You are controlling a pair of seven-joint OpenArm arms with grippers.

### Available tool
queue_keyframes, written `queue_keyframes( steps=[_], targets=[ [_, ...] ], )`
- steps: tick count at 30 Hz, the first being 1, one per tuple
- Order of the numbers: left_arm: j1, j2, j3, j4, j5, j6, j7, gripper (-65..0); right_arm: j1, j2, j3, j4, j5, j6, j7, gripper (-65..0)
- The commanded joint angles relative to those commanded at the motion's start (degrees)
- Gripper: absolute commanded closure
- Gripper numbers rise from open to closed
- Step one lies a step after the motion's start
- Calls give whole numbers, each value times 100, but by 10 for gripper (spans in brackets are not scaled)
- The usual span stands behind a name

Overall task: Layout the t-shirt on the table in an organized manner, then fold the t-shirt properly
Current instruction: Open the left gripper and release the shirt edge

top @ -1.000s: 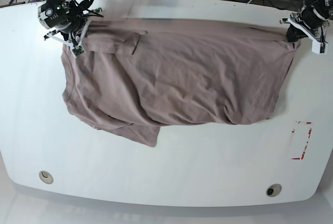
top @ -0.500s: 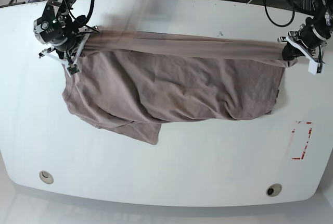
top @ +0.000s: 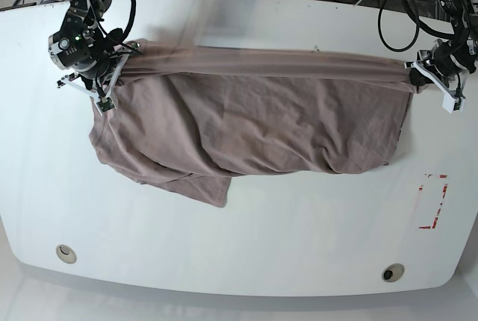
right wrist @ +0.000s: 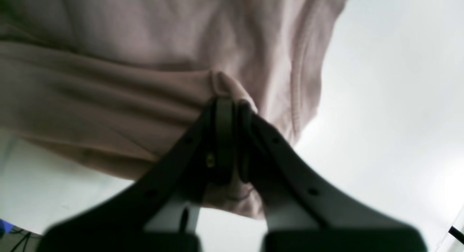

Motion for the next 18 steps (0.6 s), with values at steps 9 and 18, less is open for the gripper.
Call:
queue_keyframes(
  steps=[9, 18],
  targets=[
    [-167, 9, 70, -141, 70, 0, 18, -13, -18, 0, 0, -396, 0, 0, 325, -6],
    [-378, -18, 237, -422, 70, 0, 18, -208, -211, 35, 0, -642, -18, 0, 598, -8]
  ],
)
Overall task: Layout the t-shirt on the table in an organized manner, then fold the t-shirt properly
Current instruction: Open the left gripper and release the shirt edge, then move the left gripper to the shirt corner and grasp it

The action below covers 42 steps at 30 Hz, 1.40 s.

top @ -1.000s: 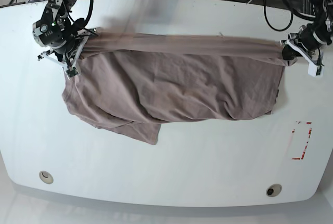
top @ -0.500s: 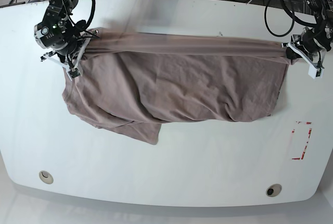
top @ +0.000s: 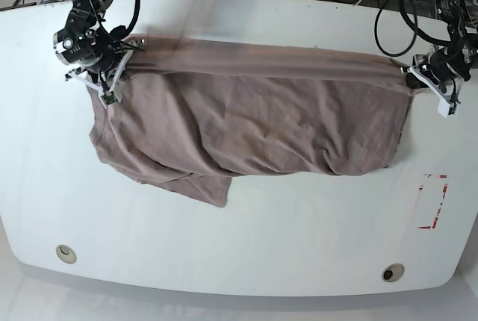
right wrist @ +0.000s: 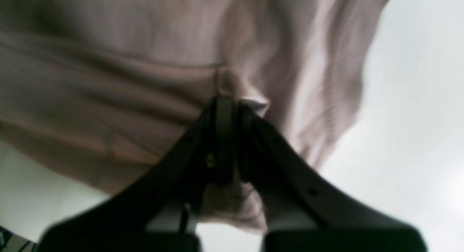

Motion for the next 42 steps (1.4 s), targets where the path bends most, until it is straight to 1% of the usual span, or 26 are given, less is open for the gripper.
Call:
queue_keyframes(
  steps=[1, 2, 3, 4, 6, 7, 8, 9, 10, 11, 12, 14, 16, 19, 21, 24, 32, 36, 38, 39, 40, 42],
  targets=[
    [-9, 0, 0, 0, 0, 0, 0, -278, -9, 0, 0, 0, 0, 0, 0, -22],
    [-18, 0, 0, 0, 0, 0, 0, -332, -18, 0, 0, 0, 0, 0, 0, -48],
    [-18, 0, 0, 0, 0, 0, 0, -375, -18, 0, 0, 0, 0, 0, 0, -87],
    [-18, 0, 9, -9, 0, 0, 0, -404, -26, 0, 9, 0, 0, 0, 0, -122],
    [-35, 0, 9, -18, 0, 0, -9, -475, -105, 0, 26, 0, 0, 0, -9, -241],
    [-44, 0, 18, -18, 0, 0, -9, -490, -123, 0, 26, 9, 0, 0, 0, -276],
    [-88, 0, 18, -18, 0, 9, -9, -507, -149, 0, 26, 18, 0, 0, 18, -349],
    [-149, 0, 18, -18, 9, 9, 0, -507, -158, 0, 26, 18, 0, 0, 35, -414],
    [-176, 0, 18, -26, 9, 9, 0, -507, -167, 0, 26, 26, 0, 0, 35, -449],
    [-211, 0, 18, -26, 18, 9, 0, -507, -167, 0, 26, 35, 0, 0, 35, -507],
    [-229, 0, 18, -26, 44, 9, 0, -507, -176, 0, 26, 35, 9, 0, 35, -547],
    [-229, 0, 18, -9, 202, 9, 0, -508, -176, 0, 26, 53, 9, 0, 35, -606],
    [-264, 0, 0, 9, 334, 9, 0, -510, -193, 18, 26, 158, 9, 0, 35, -625],
    [-369, 0, -18, 9, 404, 9, 9, -510, -220, 105, 26, 413, 53, 0, 35, -620],
    [-387, -44, -62, 18, 396, 0, 9, -510, -229, 114, 26, 571, 53, 0, 35, -621],
    [-387, -211, -185, 185, 378, -9, 9, -510, -290, 114, 35, 774, 53, 0, 35, -621],
    [-422, -237, -325, 712, 369, -18, 9, -510, -299, 88, 35, 967, 88, 0, 35, -621],
    [-422, -237, -369, 1002, 369, -18, 9, -510, -299, 79, 62, 967, 457, 0, 97, -621],
    [-422, -237, -404, 1143, 369, -18, -9, -510, -325, 70, 299, 958, 774, 0, 229, -621],
    [-422, -229, -404, 1160, 369, -18, -18, -510, -325, 62, 352, 949, 835, 0, 237, -621],
    [-396, -220, -413, 1204, 369, -18, -35, -510, -316, -26, 545, 914, 985, 0, 290, -621],
    [-387, -220, -413, 1222, 369, -18, -53, -510, -290, -132, 756, 888, 1064, 0, 343, -621]
  ],
)
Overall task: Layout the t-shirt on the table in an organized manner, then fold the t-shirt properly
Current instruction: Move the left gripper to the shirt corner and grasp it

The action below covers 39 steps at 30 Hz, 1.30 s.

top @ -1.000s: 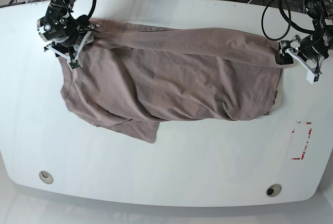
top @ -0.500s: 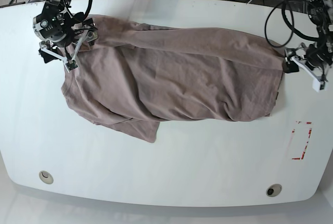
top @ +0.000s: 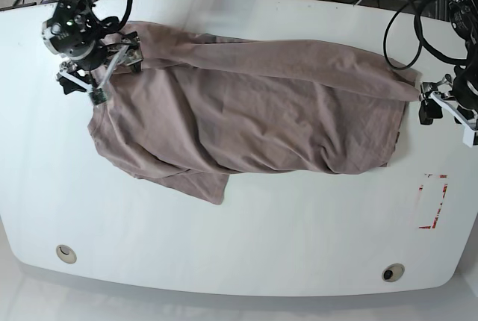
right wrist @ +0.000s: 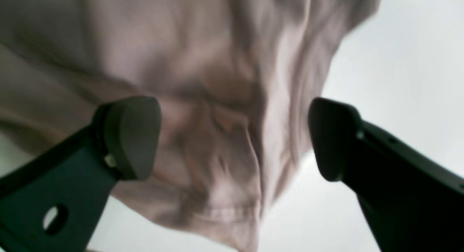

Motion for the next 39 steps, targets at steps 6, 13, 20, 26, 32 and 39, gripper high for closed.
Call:
queue_keyframes(
  steps=[6, 13, 20, 26, 32, 39],
  targets=[
    [281, 18, 369, 0, 0, 0, -510, -510, 97, -273, 484, -18, -158, 0, 273, -621],
    [396, 18, 949, -26, 44, 0, -1415, -510, 79, -440, 659, -220, -246, 0, 448, -621],
    [484, 9, 1582, -26, 607, 0, -2277, -507, 246, -475, 1020, -695, -220, 0, 510, -621],
    [484, -9, 2075, -26, 1319, 0, -2892, -507, 369, -448, 1257, -941, -70, 0, 510, -621],
    [448, -18, 2268, -35, 1618, 0, -3007, -508, 369, -440, 1292, -1178, 334, 0, 510, -621],
    [308, -18, 2224, -18, 1574, 0, -2919, -510, 325, -440, 1310, -1556, 519, 0, 756, -621]
  ],
)
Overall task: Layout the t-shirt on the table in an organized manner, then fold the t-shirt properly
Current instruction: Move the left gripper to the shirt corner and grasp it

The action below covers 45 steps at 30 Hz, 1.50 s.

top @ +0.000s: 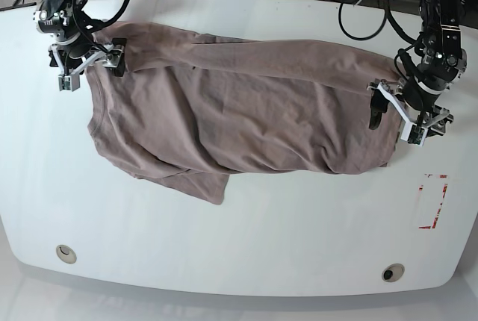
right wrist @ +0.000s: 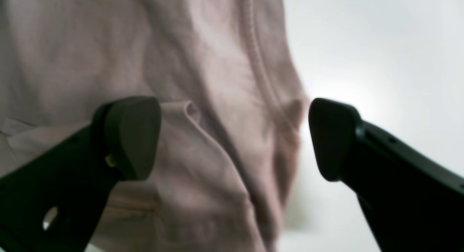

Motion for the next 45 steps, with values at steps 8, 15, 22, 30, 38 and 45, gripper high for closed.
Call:
queue_keyframes(
  steps=[8, 15, 22, 30, 38, 45],
  targets=[
    [-185, 18, -492, -9, -281, 0, 431, -510, -9, 88, 0, -220, -35, 0, 79, -621],
    [-149, 26, -545, -9, -475, 0, 457, -510, -105, 167, -70, -220, -35, 0, 79, -615],
    [229, 97, -782, 26, -484, 0, 440, -510, -299, 431, -598, -308, -44, 0, 70, -347],
    [589, 501, -1512, 26, -484, 0, 440, -510, -273, 1037, -1073, -923, -35, 0, 79, -113],
    [765, 484, -1556, 26, -484, 0, 422, -510, -316, 1495, -1503, -1073, -44, 0, 79, -90],
    [800, 501, -1556, 26, -475, 0, 422, -507, -580, 1697, -1723, -1055, -44, 0, 79, -90]
  ],
)
